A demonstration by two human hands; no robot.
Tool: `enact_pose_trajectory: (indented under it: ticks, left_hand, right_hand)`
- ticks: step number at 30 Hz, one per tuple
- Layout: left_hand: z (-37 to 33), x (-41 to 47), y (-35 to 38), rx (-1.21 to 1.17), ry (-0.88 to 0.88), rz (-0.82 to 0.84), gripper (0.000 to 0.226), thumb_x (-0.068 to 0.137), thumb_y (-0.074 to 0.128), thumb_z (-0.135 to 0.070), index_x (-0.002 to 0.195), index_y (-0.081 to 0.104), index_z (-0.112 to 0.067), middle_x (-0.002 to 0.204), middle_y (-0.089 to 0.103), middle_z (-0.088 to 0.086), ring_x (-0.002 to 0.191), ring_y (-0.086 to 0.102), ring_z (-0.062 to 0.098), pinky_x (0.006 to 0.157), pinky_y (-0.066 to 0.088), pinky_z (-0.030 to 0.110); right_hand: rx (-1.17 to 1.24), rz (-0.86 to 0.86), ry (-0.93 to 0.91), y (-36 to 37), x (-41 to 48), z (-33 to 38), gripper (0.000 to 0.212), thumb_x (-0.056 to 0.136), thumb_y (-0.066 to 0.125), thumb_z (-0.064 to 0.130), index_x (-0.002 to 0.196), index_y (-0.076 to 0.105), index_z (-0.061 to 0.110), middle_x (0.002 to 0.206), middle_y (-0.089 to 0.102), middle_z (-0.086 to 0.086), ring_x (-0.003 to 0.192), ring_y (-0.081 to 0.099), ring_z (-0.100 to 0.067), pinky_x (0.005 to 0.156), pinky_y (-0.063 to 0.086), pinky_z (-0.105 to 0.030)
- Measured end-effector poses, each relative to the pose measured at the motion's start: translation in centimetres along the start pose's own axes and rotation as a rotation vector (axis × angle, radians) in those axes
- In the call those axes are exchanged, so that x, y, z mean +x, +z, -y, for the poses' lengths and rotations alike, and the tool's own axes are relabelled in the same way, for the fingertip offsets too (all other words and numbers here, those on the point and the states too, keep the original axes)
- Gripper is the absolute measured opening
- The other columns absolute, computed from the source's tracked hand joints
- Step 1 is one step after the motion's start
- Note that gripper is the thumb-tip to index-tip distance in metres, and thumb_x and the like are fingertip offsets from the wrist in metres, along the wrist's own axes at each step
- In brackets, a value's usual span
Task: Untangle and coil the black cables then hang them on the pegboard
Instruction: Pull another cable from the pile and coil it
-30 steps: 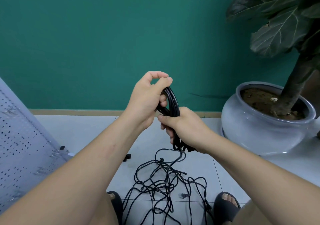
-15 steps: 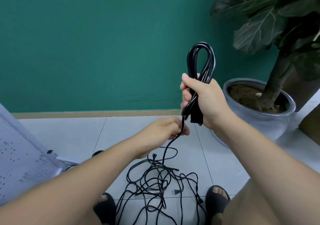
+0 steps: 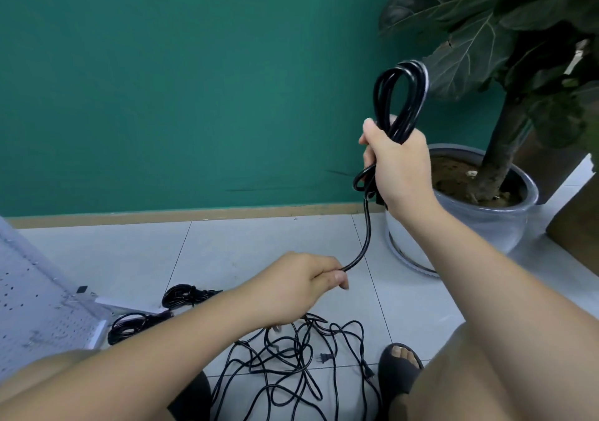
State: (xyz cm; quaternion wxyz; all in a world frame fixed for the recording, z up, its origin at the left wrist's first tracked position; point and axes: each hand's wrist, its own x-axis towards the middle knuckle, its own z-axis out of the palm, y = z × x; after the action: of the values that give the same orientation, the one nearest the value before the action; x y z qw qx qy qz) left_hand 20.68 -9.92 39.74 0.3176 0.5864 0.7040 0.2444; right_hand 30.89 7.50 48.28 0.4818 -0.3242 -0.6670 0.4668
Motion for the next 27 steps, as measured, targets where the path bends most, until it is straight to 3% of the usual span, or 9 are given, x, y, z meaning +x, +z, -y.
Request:
enact_pose_trajectory:
  ticks: [2, 4, 9, 12, 14, 17, 21, 25, 27]
  left_hand:
    - [-0.6, -0.6, -1.2, 0.057, 0.054, -0.083, 0.022, 0.110, 0.056, -0.038, 0.107, 0.076, -0.030, 0.057, 0.055, -0.019, 0.051, 0.048, 0.002, 0.054, 0.044, 0.018]
    - [-1.1, -1.3, -2.4, 0.044, 0.101, -0.124, 0.013, 0.105, 0.065, -0.039, 0.100, 0.073, -0.030, 0.058, 0.051, -0.016, 0.055, 0.044, 0.004, 0.056, 0.038, 0.022]
    - [-1.7, -2.6, -5.0, -0.049, 0.212, -0.235, 0.010, 0.101, 0.074, -0.032, 0.091, 0.073, -0.027, 0.069, 0.060, -0.008, 0.063, 0.049, 0.008, 0.062, 0.043, 0.025]
    - [-2.0, -3.1, -6.3, -0.073, 0.260, -0.353, 0.010, 0.095, 0.081, -0.034, 0.088, 0.076, -0.029, 0.075, 0.072, -0.003, 0.070, 0.062, 0.025, 0.068, 0.052, 0.037]
    - [-1.9, -3.4, -7.2, -0.017, 0.305, -0.447, 0.015, 0.089, 0.086, -0.036, 0.083, 0.076, -0.027, 0.067, 0.068, -0.003, 0.061, 0.055, 0.020, 0.061, 0.047, 0.034]
    - [-1.9, -3.5, -8.7, -0.024, 0.305, -0.595, 0.027, 0.079, 0.093, -0.038, 0.077, 0.071, -0.024, 0.059, 0.059, -0.004, 0.055, 0.040, 0.008, 0.054, 0.035, 0.025]
    - [-1.5, -3.2, -9.8, -0.131, 0.227, -0.700, 0.033, 0.074, 0.097, -0.038, 0.079, 0.069, -0.021, 0.064, 0.059, 0.001, 0.061, 0.042, 0.009, 0.059, 0.036, 0.030]
    - [-1.7, -3.1, -10.0, -0.224, 0.213, -0.716, 0.032, 0.073, 0.098, -0.036, 0.079, 0.070, -0.022, 0.069, 0.064, 0.005, 0.063, 0.046, 0.012, 0.063, 0.040, 0.033]
    - [-1.8, -3.1, -10.1, -0.253, 0.208, -0.745, 0.035, 0.070, 0.099, -0.035, 0.077, 0.067, -0.022, 0.067, 0.065, -0.001, 0.061, 0.047, 0.012, 0.061, 0.042, 0.030]
  right_hand:
    - [-0.103, 0.053, -0.026, -0.1, 0.1, -0.3, 0.032, 0.104, 0.062, 0.028, 0.083, 0.062, 0.004, 0.055, 0.054, 0.002, 0.051, 0.046, -0.013, 0.052, 0.039, -0.024]
    - [-0.198, 0.140, -0.046, 0.0, -0.1, -0.8, 0.033, 0.103, 0.063, 0.028, 0.083, 0.062, 0.001, 0.057, 0.055, 0.001, 0.052, 0.046, -0.013, 0.051, 0.039, -0.023]
    - [-0.408, 0.350, -0.083, 1.3, -1.5, -2.3, 0.037, 0.104, 0.064, 0.036, 0.087, 0.063, 0.002, 0.066, 0.059, -0.003, 0.059, 0.049, -0.016, 0.058, 0.042, -0.033]
    - [-0.443, 0.446, -0.099, 2.1, -2.5, -2.7, 0.035, 0.105, 0.064, 0.033, 0.086, 0.062, 0.004, 0.073, 0.064, -0.009, 0.059, 0.050, -0.013, 0.057, 0.044, -0.030]
    - [-0.445, 0.505, -0.092, 2.7, -3.1, -2.9, 0.034, 0.104, 0.066, 0.033, 0.079, 0.058, 0.012, 0.068, 0.059, -0.002, 0.060, 0.048, -0.012, 0.061, 0.044, -0.033]
    - [-0.366, 0.624, 0.003, 3.2, -4.1, -2.8, 0.036, 0.103, 0.067, 0.034, 0.076, 0.051, 0.016, 0.063, 0.053, 0.004, 0.055, 0.048, -0.015, 0.058, 0.042, -0.032]
    - [-0.100, 0.715, 0.143, 3.5, -5.5, -1.5, 0.036, 0.109, 0.062, 0.043, 0.089, 0.058, 0.012, 0.059, 0.052, -0.003, 0.043, 0.044, -0.021, 0.042, 0.039, -0.024]
    - [0.087, 0.716, 0.224, 3.9, -6.7, -0.5, 0.073, 0.098, 0.044, 0.081, 0.097, 0.063, 0.010, 0.054, 0.049, -0.003, 0.040, 0.041, -0.022, 0.045, 0.036, -0.025]
    - [0.098, 0.717, 0.221, 3.7, -6.8, -0.2, 0.084, 0.093, 0.033, 0.085, 0.098, 0.063, 0.007, 0.054, 0.049, -0.003, 0.040, 0.041, -0.022, 0.046, 0.038, -0.026]
